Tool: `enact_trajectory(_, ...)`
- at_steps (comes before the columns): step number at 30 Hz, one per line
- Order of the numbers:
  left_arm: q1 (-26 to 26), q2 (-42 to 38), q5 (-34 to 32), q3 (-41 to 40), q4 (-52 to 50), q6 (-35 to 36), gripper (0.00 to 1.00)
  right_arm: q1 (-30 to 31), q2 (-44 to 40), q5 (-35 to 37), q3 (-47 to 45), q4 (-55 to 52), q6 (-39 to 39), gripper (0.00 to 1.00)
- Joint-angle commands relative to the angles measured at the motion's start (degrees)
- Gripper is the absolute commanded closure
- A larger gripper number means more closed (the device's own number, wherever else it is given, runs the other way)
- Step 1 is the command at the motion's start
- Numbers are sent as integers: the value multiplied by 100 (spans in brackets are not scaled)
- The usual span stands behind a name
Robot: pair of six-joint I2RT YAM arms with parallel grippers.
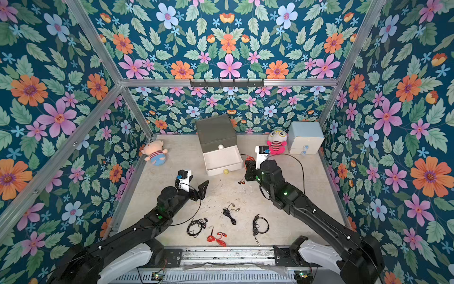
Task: Place the wired earphones into the drawer by color
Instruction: Place the wired earphones in the drawer.
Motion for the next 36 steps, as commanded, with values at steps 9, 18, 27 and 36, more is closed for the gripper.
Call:
enact_trajectory(9,3,-137,-261,-69,34,76,1,10,1147,-499,649,1764,-1689,96)
enact_trajectory(18,3,-197,-300,-87,34,85,1,12,2116,-756,1060,2634,-2698,96)
enact_trajectory(27,3,-166,-309,-87,34,102,1,7,2979,-918,1629,2701,-3043,96)
enact_trajectory(36,3,-173,-371,-87,20,129,1,10,3570,-1147,1658,2577,-2933,96)
